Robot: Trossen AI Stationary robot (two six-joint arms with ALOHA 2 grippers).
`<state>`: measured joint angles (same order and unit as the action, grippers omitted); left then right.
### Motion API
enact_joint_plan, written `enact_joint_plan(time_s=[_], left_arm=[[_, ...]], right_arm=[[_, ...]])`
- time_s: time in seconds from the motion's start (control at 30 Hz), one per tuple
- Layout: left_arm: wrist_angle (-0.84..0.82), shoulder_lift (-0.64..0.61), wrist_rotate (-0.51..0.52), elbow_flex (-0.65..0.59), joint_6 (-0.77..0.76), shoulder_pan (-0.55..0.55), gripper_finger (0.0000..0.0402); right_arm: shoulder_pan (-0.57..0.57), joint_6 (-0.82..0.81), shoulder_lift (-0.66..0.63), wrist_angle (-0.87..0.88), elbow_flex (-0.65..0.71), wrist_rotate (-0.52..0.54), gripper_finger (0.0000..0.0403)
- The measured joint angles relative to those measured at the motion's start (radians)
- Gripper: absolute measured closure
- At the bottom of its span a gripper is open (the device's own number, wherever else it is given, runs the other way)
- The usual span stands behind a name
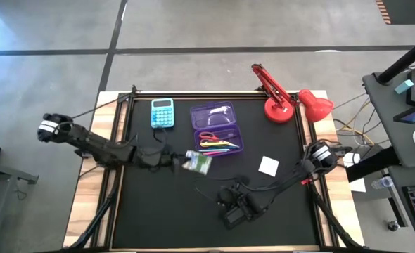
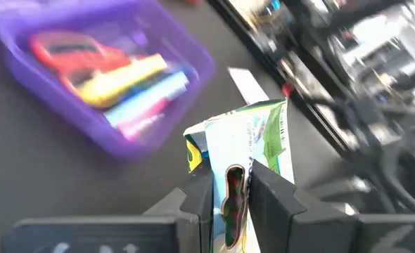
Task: Pack school essentials
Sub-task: Put the white crayon box into the violet supply box
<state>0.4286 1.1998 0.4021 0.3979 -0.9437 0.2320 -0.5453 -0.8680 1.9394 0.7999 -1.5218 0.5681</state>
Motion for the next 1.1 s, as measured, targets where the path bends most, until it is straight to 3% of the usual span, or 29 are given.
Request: enact_joint_plan(time_s=[0.33, 0.53, 0.73, 0.93, 1.1], left_arm=[[0.273, 0.181, -0.029, 0.011, 0.095, -0.227, 0.0345], [0.3, 0.347, -0.038, 0.078, 0.098, -0.293, 0.0345], [0.353, 0.447, -0.085, 0.153, 0.171, -0.324, 0.0345], [0.342, 0.462, -0.094, 0.181, 0.226, -0.342, 0.0345], [0.286, 0.457, -0.167, 0.182, 0.247, -0.344, 0.0345]], right_arm=[[0.028, -0.081, -0.007, 0.237, -0.001, 0.007, 0.0367], [0.066, -0.135, -0.007, 0.424, 0.006, 0.012, 0.0367], [0.085, -0.109, -0.007, 0.471, 0.053, -0.002, 0.0367], [0.101, -0.128, -0.053, 0.467, 0.162, -0.025, 0.0367], [0.104, -0.167, -0.139, 0.421, 0.255, -0.027, 0.0367]])
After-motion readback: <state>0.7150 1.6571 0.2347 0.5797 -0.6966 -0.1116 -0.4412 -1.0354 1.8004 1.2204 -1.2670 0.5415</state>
